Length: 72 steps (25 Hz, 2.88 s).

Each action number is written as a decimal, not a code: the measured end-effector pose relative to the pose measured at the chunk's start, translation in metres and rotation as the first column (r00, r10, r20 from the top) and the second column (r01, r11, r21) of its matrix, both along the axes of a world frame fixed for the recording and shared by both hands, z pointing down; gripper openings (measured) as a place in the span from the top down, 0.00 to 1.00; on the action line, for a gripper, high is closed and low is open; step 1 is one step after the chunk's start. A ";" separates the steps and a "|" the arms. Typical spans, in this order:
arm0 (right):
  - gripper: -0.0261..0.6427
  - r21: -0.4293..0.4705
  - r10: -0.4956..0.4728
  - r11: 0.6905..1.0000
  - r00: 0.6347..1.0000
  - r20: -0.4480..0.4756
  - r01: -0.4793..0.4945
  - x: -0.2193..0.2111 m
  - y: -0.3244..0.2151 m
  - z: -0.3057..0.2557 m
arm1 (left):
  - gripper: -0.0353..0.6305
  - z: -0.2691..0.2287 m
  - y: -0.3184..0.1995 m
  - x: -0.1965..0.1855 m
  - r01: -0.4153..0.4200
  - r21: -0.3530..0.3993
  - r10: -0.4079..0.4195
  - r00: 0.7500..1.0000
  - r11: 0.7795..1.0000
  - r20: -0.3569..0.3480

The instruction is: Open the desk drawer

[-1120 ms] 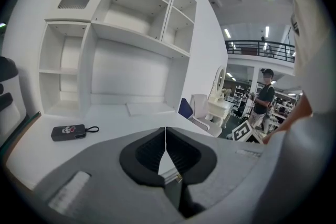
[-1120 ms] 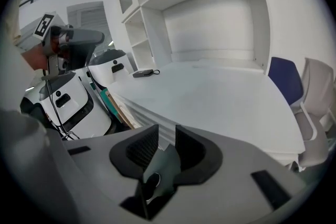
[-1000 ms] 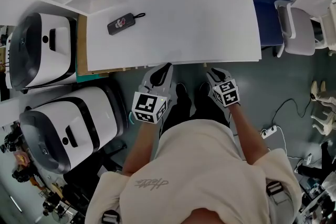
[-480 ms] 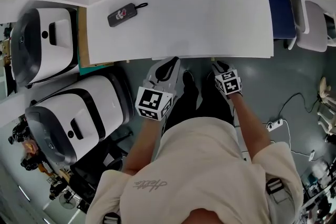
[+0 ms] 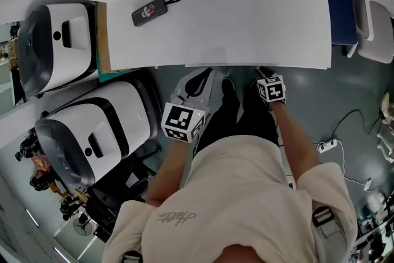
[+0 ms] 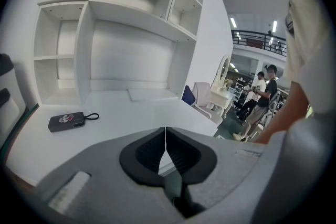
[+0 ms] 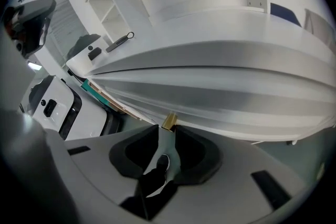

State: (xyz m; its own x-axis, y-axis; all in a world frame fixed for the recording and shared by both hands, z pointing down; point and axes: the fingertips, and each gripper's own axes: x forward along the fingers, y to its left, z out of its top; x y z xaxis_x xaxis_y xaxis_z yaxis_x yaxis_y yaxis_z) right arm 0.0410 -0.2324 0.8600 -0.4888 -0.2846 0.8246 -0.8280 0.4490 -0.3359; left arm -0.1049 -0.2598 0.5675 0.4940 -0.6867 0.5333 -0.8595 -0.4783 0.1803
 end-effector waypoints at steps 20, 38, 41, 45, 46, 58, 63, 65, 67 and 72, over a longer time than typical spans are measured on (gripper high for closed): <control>0.84 -0.089 0.141 0.987 0.989 0.043 -0.136 -0.006 -0.013 0.014 | 0.92 -0.008 0.008 -0.037 0.058 0.016 -0.059 0.998 0.998 0.024; 0.84 -0.098 0.107 0.989 0.994 -0.009 -0.107 -0.003 0.004 0.010 | 0.92 -0.014 0.042 -0.052 0.044 0.044 -0.045 0.999 0.998 0.016; 0.84 -0.105 0.113 0.988 0.993 -0.018 -0.114 -0.003 0.018 0.011 | 0.92 -0.016 0.046 -0.056 0.038 0.051 -0.039 0.999 0.998 0.018; 0.84 -0.114 0.119 0.986 0.993 -0.023 -0.121 -0.002 0.034 0.011 | 0.92 -0.019 0.051 -0.058 0.022 0.066 -0.023 1.000 0.998 0.017; 0.84 -0.115 0.118 0.986 0.993 -0.024 -0.120 -0.002 0.038 0.011 | 0.92 -0.019 0.053 -0.058 0.017 0.068 -0.018 1.000 0.998 0.016; 0.84 -0.127 0.149 0.980 0.988 -0.027 -0.152 0.000 0.088 0.013 | 0.92 -0.008 0.075 -0.055 -0.093 0.059 0.093 0.996 0.994 0.003; 0.84 -0.129 0.144 0.981 0.989 -0.031 -0.147 0.003 0.106 0.014 | 0.92 -0.002 0.080 -0.050 -0.107 0.052 0.108 0.994 0.993 -0.016; 0.84 -0.142 0.137 0.980 0.990 -0.036 -0.140 0.004 0.119 0.014 | 0.92 -0.002 0.087 -0.048 -0.105 0.049 0.106 0.994 0.993 -0.022; 0.84 -0.152 0.126 0.980 0.991 -0.037 -0.130 0.004 0.131 0.014 | 0.92 -0.003 0.094 -0.044 -0.102 0.050 0.104 0.994 0.994 -0.024; 0.84 -0.157 0.113 0.981 0.993 -0.021 -0.115 0.006 0.155 0.013 | 0.92 -0.010 0.114 -0.036 -0.076 0.057 0.078 0.997 0.995 -0.018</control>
